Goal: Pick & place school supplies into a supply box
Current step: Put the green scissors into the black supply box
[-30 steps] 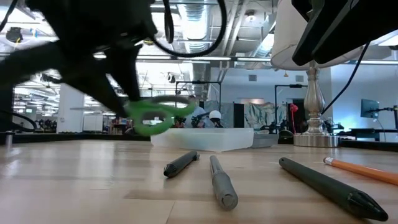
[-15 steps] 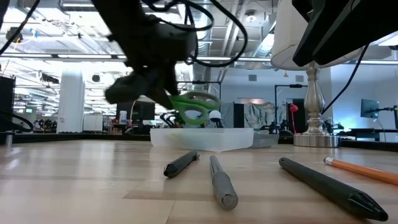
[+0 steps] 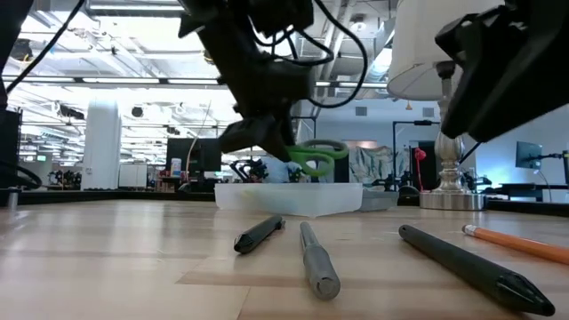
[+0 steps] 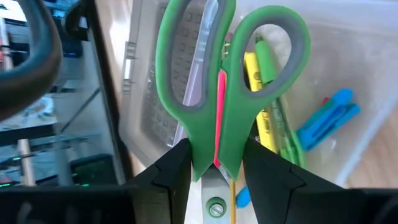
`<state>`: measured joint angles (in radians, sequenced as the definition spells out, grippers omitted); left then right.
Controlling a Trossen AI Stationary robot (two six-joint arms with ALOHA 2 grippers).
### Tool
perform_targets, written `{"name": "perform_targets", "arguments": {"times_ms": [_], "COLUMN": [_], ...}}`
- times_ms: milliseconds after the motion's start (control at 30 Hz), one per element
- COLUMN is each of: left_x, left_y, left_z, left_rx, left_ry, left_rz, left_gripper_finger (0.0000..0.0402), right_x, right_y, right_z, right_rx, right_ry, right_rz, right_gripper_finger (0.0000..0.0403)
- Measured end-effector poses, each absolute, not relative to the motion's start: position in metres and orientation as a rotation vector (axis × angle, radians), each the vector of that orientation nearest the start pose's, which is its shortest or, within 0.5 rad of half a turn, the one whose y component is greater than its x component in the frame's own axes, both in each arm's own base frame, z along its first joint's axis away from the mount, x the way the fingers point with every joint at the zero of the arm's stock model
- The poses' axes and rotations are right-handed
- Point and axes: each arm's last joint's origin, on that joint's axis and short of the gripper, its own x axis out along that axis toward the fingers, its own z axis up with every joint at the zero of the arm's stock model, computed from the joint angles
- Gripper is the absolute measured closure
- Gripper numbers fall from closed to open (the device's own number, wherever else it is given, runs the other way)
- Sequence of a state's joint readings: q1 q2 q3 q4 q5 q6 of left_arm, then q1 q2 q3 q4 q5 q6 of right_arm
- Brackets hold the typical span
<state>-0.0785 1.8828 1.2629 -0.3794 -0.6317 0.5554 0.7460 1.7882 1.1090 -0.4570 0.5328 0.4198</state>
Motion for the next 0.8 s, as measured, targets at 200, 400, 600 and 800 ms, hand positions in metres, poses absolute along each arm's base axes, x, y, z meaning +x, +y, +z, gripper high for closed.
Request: {"name": "perform_targets", "arguments": {"times_ms": [200, 400, 600, 800], "left_x": [0.386, 0.386, 0.386, 0.386], "left_y": [0.010, 0.016, 0.015, 0.021], "left_z": [0.183, 0.183, 0.182, 0.182], "left_rx": [0.763, 0.751, 0.731, 0.631], "left_ry": [1.086, 1.091, 1.083, 1.076], "left_rz": [0.180, 0.180, 0.116, 0.142], "left_gripper_finger": [0.0278, 0.0270, 0.0255, 0.0238], "right_x": [0.256, 0.250, 0.250, 0.252], "right_y": [0.230, 0.236, 0.236, 0.234], "right_z": [0.170, 0.170, 0.170, 0.170], "right_rx": [-0.326, -0.345, -0.347, -0.337], "right_ry": [0.892, 0.885, 0.884, 0.885], "right_rz": [-0.005, 0.011, 0.014, 0.004], "right_gripper_finger": [0.0283, 0.0283, 0.0283, 0.0283]}}
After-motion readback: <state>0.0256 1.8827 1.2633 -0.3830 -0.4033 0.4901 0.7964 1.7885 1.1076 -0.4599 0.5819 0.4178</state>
